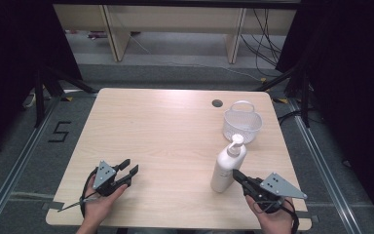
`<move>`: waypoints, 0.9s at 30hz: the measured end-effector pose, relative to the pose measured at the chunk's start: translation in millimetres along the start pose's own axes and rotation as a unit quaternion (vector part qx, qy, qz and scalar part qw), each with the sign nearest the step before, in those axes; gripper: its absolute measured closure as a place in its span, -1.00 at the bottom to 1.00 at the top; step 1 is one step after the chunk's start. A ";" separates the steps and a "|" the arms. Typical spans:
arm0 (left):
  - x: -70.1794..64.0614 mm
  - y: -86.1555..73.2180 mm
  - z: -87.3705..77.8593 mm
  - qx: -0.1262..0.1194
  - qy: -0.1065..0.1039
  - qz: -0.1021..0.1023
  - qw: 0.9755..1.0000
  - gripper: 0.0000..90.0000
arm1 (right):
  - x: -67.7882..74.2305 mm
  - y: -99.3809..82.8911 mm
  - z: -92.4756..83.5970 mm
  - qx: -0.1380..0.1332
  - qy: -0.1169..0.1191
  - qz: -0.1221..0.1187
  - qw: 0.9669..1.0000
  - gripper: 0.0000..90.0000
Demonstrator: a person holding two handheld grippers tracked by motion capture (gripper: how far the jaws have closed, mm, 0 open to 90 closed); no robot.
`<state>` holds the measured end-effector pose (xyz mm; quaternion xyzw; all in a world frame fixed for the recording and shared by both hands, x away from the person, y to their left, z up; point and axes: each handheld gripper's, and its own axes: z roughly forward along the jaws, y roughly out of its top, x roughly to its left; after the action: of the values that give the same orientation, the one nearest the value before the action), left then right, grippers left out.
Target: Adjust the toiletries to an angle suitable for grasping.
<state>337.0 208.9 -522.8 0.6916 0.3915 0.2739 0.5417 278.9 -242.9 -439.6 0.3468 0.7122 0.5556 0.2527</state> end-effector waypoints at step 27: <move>-0.4 -0.1 -0.2 0.000 -0.002 0.001 1.000 0.23 | 25.9 2.4 37.9 0.027 -0.023 -0.015 0.999 1.00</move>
<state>336.6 208.7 -522.8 0.6925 0.3897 0.2731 0.5422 291.3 -199.1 -446.3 0.3557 0.7258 0.5245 0.2678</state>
